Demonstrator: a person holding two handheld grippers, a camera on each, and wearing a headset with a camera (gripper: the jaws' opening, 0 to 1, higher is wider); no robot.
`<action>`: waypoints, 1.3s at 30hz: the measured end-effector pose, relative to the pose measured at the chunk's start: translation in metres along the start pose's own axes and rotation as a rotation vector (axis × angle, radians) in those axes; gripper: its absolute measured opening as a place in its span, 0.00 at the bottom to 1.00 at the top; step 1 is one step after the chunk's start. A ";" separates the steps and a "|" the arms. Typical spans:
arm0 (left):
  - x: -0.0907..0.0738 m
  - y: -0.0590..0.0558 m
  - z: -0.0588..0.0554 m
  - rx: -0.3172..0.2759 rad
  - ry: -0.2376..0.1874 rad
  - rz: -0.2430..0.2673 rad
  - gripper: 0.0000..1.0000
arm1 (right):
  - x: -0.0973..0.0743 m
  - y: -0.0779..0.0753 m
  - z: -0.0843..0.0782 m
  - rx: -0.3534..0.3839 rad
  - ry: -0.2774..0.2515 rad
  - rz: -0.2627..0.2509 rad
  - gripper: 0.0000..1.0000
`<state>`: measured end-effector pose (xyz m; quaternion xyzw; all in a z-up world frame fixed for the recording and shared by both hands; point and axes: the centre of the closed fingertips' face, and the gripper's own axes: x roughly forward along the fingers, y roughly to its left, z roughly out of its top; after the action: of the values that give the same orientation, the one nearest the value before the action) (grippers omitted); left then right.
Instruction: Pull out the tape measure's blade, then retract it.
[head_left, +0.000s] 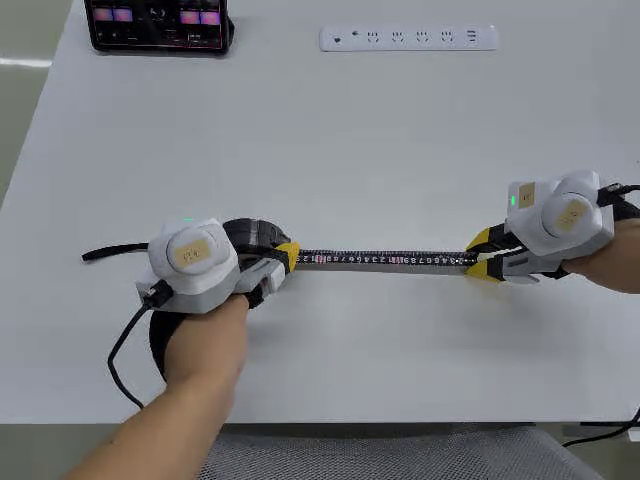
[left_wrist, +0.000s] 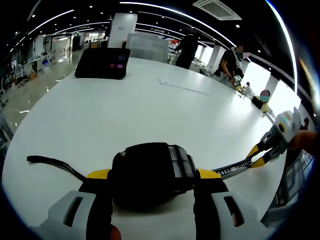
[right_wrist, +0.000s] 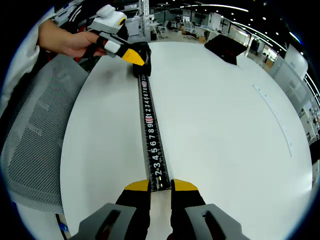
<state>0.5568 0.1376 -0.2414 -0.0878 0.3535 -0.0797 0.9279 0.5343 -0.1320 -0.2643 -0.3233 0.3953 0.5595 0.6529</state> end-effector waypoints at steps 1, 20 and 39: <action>0.000 0.000 0.000 0.002 0.001 0.002 0.61 | 0.000 0.000 0.000 0.001 0.000 0.000 0.11; -0.001 0.000 -0.001 0.008 0.013 0.002 0.59 | 0.001 0.001 0.001 -0.013 0.021 0.004 0.10; 0.000 0.000 -0.001 0.003 0.018 -0.004 0.59 | 0.011 0.003 0.026 -0.038 -0.007 0.024 0.10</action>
<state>0.5567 0.1374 -0.2420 -0.0865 0.3616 -0.0827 0.9246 0.5358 -0.1039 -0.2615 -0.3286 0.3861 0.5758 0.6414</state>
